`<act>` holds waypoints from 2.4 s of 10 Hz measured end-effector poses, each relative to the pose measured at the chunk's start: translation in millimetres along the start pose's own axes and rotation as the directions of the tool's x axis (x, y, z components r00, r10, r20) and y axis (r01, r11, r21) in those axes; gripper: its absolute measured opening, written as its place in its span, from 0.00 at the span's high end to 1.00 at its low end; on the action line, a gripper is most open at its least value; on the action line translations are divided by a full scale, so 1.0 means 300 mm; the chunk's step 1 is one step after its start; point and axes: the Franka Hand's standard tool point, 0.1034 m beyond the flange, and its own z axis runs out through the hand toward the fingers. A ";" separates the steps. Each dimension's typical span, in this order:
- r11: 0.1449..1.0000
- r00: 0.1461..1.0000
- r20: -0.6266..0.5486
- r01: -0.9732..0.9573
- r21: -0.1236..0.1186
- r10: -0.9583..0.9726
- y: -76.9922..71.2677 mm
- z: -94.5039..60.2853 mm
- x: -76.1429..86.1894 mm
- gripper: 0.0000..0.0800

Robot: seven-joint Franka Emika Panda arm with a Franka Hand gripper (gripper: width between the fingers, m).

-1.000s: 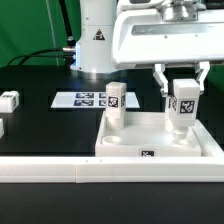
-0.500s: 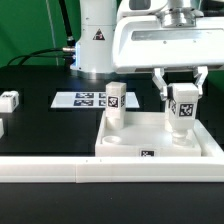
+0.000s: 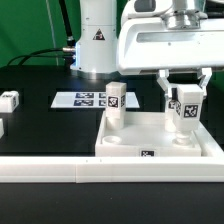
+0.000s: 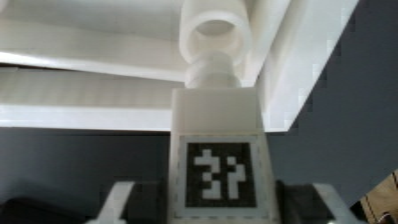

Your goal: Assemble square table

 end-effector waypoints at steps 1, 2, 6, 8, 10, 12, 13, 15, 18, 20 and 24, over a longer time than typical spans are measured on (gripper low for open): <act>1.000 1.000 -0.002 0.002 -0.002 -0.002 0.002 0.006 -0.005 0.64; 1.000 1.000 -0.006 0.003 -0.002 -0.003 0.002 0.007 -0.005 0.64; 1.000 1.000 -0.022 0.008 -0.004 -0.008 0.002 0.011 -0.003 0.64; 1.000 1.000 -0.024 0.019 -0.004 -0.019 0.002 0.005 0.004 0.64; 1.000 0.999 -0.029 0.023 -0.001 -0.023 -0.006 -0.006 0.011 0.64; 1.000 0.999 -0.022 0.027 -0.002 -0.028 -0.003 -0.002 -0.004 0.64; 1.000 0.999 -0.018 0.029 -0.003 -0.029 -0.003 0.004 -0.013 0.64; 0.999 0.999 -0.037 0.034 -0.006 -0.034 -0.001 0.008 -0.009 0.64; 0.999 0.998 -0.048 0.038 -0.008 -0.039 0.000 0.010 -0.007 0.64; 0.999 0.998 -0.048 0.038 -0.008 -0.039 0.002 0.010 -0.005 0.64; 0.999 0.998 -0.049 0.035 -0.007 -0.036 -0.010 0.003 -0.015 0.64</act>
Offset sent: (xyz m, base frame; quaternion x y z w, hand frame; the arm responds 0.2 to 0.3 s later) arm -0.0043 -0.0011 -0.0059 -0.0054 0.0051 -0.0009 1.0000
